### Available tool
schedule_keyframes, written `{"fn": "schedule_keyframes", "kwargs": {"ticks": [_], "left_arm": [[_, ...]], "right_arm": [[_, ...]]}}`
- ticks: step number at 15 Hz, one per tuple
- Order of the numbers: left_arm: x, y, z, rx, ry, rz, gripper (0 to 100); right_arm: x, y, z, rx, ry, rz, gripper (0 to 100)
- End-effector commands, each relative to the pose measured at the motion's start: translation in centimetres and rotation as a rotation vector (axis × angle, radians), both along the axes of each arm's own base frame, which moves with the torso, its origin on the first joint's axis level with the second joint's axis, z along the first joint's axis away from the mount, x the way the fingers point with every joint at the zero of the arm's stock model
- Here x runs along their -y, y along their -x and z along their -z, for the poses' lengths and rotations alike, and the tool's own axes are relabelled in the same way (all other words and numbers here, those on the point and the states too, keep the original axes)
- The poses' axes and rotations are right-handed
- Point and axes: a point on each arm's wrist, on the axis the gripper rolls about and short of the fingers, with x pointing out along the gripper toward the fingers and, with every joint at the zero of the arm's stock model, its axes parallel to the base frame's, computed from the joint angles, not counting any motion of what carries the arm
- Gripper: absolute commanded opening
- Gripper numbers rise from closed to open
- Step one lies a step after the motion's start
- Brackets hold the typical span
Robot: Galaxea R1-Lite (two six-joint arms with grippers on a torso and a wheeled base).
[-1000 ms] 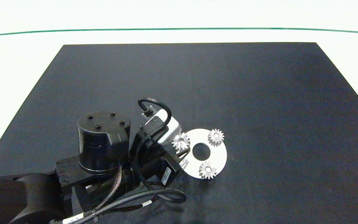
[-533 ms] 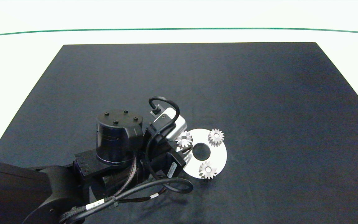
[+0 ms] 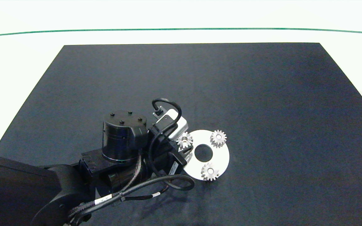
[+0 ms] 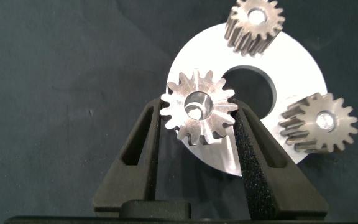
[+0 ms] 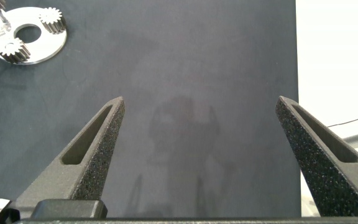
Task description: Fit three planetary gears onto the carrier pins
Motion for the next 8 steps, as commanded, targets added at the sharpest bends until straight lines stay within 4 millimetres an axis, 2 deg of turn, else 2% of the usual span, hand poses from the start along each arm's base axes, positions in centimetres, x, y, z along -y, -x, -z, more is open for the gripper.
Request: {"fn": "schedule_keyframes", "kwargs": {"ticks": [1, 8], "left_arm": [[-0.11, -0.09, 0.09, 0.000, -0.001, -0.005, 7], [0.09, -0.29, 0.56, -0.009, -0.006, -0.004, 7]], "right_arm": [[0.03, 0.04, 0.06, -0.002, 0.002, 0.002, 100], [0.03, 0.04, 0.04, 0.000, 0.002, 0.002, 100]]}}
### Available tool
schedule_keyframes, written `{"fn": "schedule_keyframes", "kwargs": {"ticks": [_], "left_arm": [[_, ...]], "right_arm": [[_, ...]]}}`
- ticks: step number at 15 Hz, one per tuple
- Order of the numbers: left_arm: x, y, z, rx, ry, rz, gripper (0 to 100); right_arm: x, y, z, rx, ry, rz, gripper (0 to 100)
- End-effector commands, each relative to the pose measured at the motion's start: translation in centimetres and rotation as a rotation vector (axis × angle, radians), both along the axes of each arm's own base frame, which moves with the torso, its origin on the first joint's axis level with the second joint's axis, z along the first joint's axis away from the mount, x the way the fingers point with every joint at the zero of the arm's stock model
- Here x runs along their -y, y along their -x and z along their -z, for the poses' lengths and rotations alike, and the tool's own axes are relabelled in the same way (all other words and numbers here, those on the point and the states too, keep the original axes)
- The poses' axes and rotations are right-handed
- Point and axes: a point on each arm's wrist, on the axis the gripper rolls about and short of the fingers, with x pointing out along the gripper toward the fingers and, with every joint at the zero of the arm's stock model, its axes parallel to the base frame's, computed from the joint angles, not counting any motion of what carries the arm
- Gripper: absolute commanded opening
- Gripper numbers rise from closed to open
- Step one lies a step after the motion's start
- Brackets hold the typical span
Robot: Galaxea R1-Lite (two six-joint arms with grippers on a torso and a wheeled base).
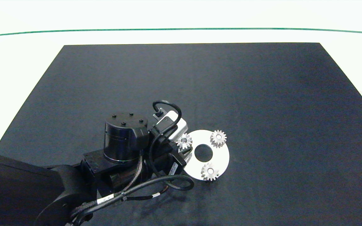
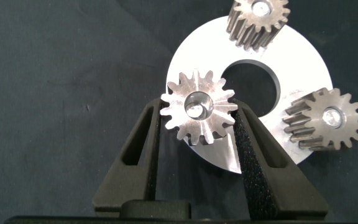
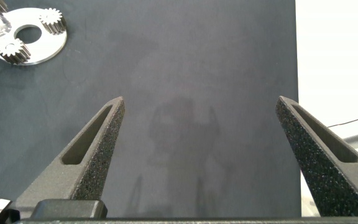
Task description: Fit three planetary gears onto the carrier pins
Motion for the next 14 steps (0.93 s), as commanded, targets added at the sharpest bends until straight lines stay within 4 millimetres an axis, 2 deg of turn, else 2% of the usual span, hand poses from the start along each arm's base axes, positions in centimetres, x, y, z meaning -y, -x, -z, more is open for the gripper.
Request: {"fn": "schedule_keyframes", "kwargs": {"ticks": [1, 14], "left_arm": [[0.21, -0.25, 0.20, 0.000, -0.001, -0.001, 7], [0.11, -0.62, 0.56, -0.007, -0.006, -0.009, 7]], "right_arm": [[0.00, 0.00, -0.02, -0.002, 0.002, 0.002, 100], [0.03, 0.07, -0.05, 0.000, 0.003, 0.002, 100]]}}
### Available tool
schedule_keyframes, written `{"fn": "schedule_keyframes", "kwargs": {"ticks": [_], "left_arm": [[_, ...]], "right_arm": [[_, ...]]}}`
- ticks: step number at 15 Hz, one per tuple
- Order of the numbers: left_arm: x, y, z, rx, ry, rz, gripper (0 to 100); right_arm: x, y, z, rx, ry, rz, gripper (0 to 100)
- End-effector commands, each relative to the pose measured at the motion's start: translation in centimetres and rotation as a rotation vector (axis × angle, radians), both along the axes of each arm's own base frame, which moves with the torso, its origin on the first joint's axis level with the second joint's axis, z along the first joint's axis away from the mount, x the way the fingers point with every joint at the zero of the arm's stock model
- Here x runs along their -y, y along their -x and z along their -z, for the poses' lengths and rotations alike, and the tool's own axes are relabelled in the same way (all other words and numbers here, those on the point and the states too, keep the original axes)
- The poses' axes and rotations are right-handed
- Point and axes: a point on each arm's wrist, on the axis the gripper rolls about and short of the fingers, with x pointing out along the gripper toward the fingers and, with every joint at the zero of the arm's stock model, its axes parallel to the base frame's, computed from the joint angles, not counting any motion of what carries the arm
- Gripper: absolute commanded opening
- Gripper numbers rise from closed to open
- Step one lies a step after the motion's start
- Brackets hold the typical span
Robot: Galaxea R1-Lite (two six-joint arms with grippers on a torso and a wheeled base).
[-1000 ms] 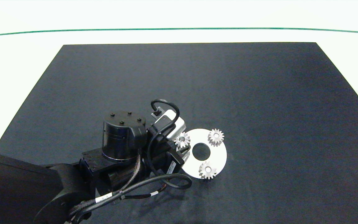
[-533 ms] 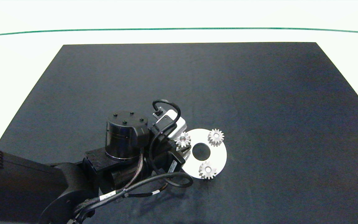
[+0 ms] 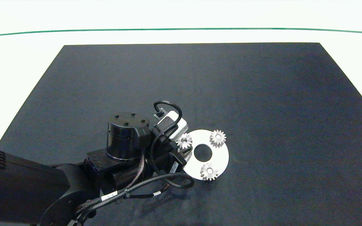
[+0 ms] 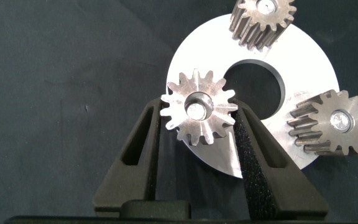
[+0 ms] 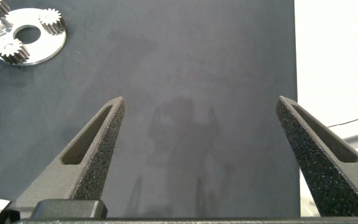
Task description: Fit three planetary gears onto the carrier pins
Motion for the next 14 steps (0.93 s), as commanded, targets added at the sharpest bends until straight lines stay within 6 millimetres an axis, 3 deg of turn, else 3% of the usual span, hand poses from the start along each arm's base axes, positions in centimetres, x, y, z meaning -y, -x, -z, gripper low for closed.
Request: {"fn": "schedule_keyframes", "kwargs": {"ticks": [1, 2, 3, 12, 14], "left_arm": [[0.1, -0.1, 0.1, 0.000, -0.002, 0.002, 7], [0.1, -0.1, 0.1, 0.001, -0.004, 0.002, 7], [0.1, 0.0, 0.2, 0.000, -0.005, 0.002, 100], [0.0, 0.0, -0.2, 0.008, 0.007, 0.000, 100], [-3.3, -0.3, -2.6, 0.058, 0.045, -0.085, 100]], "right_arm": [[0.0, 0.0, 0.0, -0.003, 0.003, 0.002, 100], [0.0, 0.0, 0.0, -0.003, 0.003, 0.002, 100], [0.0, 0.0, 0.0, -0.001, 0.003, 0.002, 100], [0.0, 0.1, -0.2, 0.004, 0.000, 0.002, 100], [0.0, 0.1, -0.8, 0.013, -0.003, 0.003, 100]]}}
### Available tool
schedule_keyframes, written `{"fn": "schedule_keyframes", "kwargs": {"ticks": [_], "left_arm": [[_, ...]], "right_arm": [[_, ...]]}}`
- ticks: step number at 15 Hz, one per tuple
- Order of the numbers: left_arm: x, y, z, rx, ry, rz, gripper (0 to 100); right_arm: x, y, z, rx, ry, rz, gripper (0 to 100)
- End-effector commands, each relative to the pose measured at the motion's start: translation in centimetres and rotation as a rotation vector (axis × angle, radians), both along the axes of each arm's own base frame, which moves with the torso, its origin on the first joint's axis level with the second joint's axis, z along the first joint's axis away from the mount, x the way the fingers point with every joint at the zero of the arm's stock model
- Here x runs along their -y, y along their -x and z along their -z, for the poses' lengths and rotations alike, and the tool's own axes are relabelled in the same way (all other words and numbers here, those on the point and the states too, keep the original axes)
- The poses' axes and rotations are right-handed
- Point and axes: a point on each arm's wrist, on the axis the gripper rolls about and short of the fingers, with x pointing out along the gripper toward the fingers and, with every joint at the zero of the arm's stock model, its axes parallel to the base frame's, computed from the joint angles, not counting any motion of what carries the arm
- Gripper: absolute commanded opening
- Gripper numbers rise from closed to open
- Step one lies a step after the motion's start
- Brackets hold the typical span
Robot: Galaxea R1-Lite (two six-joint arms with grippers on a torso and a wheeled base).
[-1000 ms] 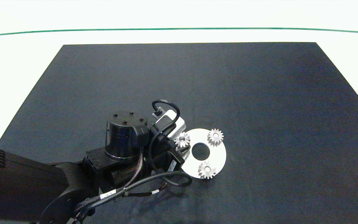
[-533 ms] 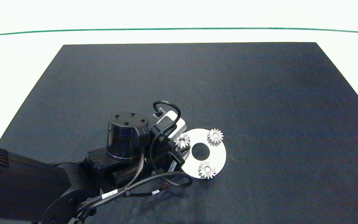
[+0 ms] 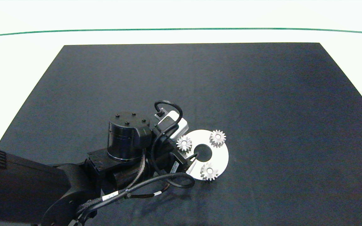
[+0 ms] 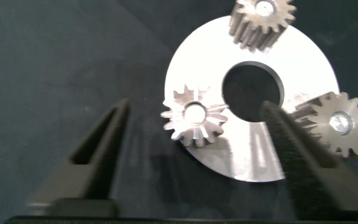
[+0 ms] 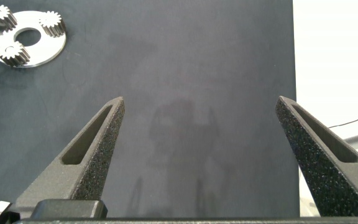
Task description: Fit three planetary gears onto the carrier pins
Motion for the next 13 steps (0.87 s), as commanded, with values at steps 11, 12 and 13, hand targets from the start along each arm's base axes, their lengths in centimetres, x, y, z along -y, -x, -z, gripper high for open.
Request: {"fn": "schedule_keyframes", "kwargs": {"ticks": [11, 12, 13], "left_arm": [[-20.8, 21.5, -9.6, 0.093, 0.024, -0.418, 100], [-21.5, 23.4, -9.3, 0.125, 0.037, -0.478, 100], [-21.8, 25.0, -8.8, 0.147, 0.067, -0.536, 100]], "right_arm": [[-1.5, -0.3, -3.3, 0.006, -0.003, 0.187, 100], [-1.6, 0.1, -2.7, 0.014, -0.005, 0.215, 100], [-1.7, 0.5, -2.3, 0.024, -0.011, 0.242, 100]]}}
